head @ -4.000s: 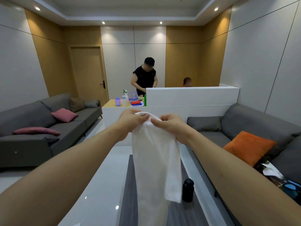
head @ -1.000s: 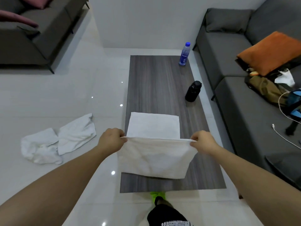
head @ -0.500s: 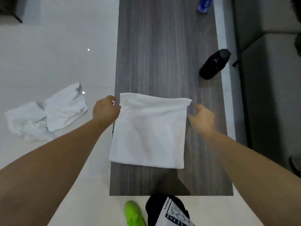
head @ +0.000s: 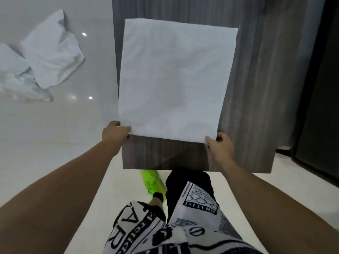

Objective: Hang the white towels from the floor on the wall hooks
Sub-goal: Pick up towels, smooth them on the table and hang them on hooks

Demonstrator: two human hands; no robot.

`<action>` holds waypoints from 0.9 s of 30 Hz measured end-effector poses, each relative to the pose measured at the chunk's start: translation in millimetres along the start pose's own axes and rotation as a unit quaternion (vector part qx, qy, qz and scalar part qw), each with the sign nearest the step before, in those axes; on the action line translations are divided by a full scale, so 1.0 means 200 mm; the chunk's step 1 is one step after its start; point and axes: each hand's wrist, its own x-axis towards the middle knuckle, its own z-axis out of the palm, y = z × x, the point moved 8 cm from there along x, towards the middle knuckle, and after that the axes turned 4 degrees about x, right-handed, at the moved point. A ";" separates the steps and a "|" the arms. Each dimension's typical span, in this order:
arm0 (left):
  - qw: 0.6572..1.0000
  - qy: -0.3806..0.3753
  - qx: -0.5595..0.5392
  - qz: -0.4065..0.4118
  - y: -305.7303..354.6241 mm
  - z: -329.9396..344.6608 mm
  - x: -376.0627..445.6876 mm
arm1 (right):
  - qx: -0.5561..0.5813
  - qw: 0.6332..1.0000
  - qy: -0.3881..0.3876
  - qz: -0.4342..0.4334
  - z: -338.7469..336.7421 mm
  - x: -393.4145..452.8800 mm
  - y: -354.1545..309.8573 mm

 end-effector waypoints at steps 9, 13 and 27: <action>0.983 -0.050 -0.176 -0.019 0.12 -0.09 -0.16 | 0.192 0.970 -0.101 0.108 0.02 -0.18 -0.12; 0.969 -0.055 -0.235 0.051 0.24 -0.30 -0.37 | 0.238 0.967 -0.086 0.032 -0.12 -0.41 -0.32; 0.832 0.001 -0.472 0.292 0.03 -1.53 -1.40 | 0.415 0.863 -0.027 -0.285 -0.55 -1.78 -1.06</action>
